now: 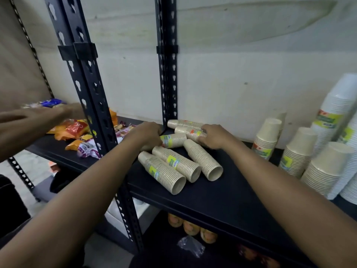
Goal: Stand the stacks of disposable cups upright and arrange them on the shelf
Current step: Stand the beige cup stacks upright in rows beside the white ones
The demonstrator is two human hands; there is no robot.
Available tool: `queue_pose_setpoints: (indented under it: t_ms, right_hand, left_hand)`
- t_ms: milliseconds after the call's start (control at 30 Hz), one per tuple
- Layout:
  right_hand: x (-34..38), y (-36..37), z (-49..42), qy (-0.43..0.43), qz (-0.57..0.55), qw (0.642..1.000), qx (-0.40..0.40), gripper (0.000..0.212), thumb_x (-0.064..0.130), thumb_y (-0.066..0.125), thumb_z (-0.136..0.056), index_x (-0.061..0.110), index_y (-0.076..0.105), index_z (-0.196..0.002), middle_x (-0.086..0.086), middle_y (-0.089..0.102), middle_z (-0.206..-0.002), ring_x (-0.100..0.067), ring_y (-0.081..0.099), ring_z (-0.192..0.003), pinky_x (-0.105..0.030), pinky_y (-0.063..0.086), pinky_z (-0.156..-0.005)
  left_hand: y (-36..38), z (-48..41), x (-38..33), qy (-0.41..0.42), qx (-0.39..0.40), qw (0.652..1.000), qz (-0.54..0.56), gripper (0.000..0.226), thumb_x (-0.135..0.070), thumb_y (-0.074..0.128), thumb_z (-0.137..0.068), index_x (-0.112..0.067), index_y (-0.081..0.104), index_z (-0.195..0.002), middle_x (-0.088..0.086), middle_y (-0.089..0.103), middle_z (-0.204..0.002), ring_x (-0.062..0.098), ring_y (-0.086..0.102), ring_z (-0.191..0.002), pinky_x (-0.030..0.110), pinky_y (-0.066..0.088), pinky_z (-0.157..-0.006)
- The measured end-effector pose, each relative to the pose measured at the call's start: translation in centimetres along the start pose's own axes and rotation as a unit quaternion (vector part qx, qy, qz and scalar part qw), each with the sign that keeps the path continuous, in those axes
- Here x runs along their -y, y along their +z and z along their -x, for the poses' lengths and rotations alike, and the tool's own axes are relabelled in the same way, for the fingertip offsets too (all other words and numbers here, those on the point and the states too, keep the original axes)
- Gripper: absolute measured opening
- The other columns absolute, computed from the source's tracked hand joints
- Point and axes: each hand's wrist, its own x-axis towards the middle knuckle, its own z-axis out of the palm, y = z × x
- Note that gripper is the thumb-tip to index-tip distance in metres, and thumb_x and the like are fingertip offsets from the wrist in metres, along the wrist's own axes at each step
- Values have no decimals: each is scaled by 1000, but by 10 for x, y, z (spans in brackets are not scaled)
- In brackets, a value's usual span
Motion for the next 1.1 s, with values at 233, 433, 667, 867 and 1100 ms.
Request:
queue_pose_setpoints:
  t_ms: [233,433,667,867,1100]
  right_hand:
    - [0,1,2,2,-3,1000,-28,53,35,66,-94,18,53,-142,-10,61,-137,-29,59,-120,-38,50,-98]
    - [-2,2,8,9,-17,998,-60,53,34,67,-93,20,52,-141,-7,61,-135,-27,57,-120,-43,51,-98]
    - [-3,-14,31,15,-53,990,-127,58,32,66,-94,22,45,-147,-7,54,-137,-27,53,-123,-47,50,-97]
    - [2,-43,73,4,-109,972,-209,67,39,66,-94,26,37,-153,-6,49,-139,-26,54,-124,-46,50,-97]
    - [-6,-66,145,-33,-162,949,-268,68,37,72,-89,23,45,-150,-4,51,-127,-21,60,-111,-36,50,-97]
  left_hand:
    - [-1,-1,1,-5,3,1000,-1,43,-48,76,-80,-24,73,-116,0,69,-119,24,63,-106,40,55,-92]
    - [-2,2,5,0,-23,999,46,43,-40,76,-83,-28,69,-124,0,65,-131,22,60,-116,36,50,-93]
    - [-25,16,-7,26,-117,982,143,32,-30,77,-85,-31,72,-117,-1,60,-113,23,61,-107,32,47,-78]
    - [-60,48,-26,77,-219,945,232,43,-35,81,-84,-30,70,-125,-1,58,-115,15,52,-103,30,42,-84]
    - [-79,91,-59,131,-248,886,368,54,-33,87,-78,-31,66,-128,-8,64,-106,8,61,-92,10,43,-67]
